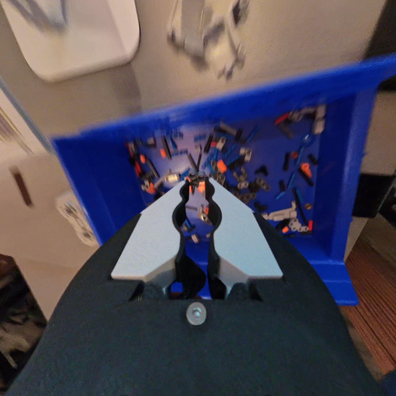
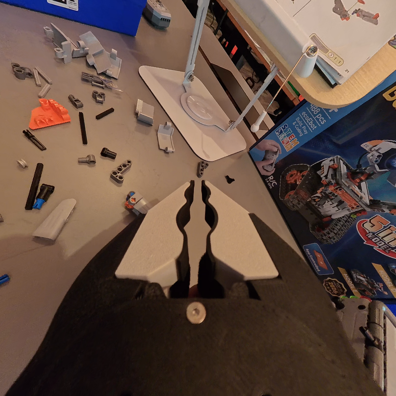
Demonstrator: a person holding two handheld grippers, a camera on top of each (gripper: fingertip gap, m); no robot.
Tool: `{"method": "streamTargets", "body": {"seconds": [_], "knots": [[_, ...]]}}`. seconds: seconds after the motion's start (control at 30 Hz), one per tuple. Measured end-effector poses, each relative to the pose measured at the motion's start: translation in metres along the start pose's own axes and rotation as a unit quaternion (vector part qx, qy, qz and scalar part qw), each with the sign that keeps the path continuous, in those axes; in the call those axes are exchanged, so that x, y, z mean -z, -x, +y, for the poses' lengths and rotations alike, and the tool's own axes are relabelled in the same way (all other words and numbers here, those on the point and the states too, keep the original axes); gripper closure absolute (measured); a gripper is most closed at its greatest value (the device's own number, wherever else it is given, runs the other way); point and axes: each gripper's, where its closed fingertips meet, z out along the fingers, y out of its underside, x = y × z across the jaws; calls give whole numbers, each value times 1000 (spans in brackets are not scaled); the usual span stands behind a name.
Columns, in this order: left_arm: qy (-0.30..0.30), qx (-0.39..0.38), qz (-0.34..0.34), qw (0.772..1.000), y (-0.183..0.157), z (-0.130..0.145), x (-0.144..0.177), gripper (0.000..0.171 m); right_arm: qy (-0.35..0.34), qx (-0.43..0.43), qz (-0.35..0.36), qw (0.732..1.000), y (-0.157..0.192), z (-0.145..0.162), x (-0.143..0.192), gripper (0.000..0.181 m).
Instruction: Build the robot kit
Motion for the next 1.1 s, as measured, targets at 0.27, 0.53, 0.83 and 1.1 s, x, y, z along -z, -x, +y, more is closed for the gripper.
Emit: {"method": "streamTargets", "body": {"seconds": [0.27,0.53,0.83,1.1], "knots": [[-58,-185,29,981,-50,-156,-5,159,-15,8,-16,1000,10,-8,4,176],[64,-264,114,956,-88,-153,-91,158,-31,10,-19,999,11,-14,12,177],[27,-244,73,967,-77,-163,-102,140,-27,7,-21,999,11,-11,10,176],[29,-97,-45,994,-7,-90,16,142,-29,-3,-19,999,7,-10,11,176]]}}
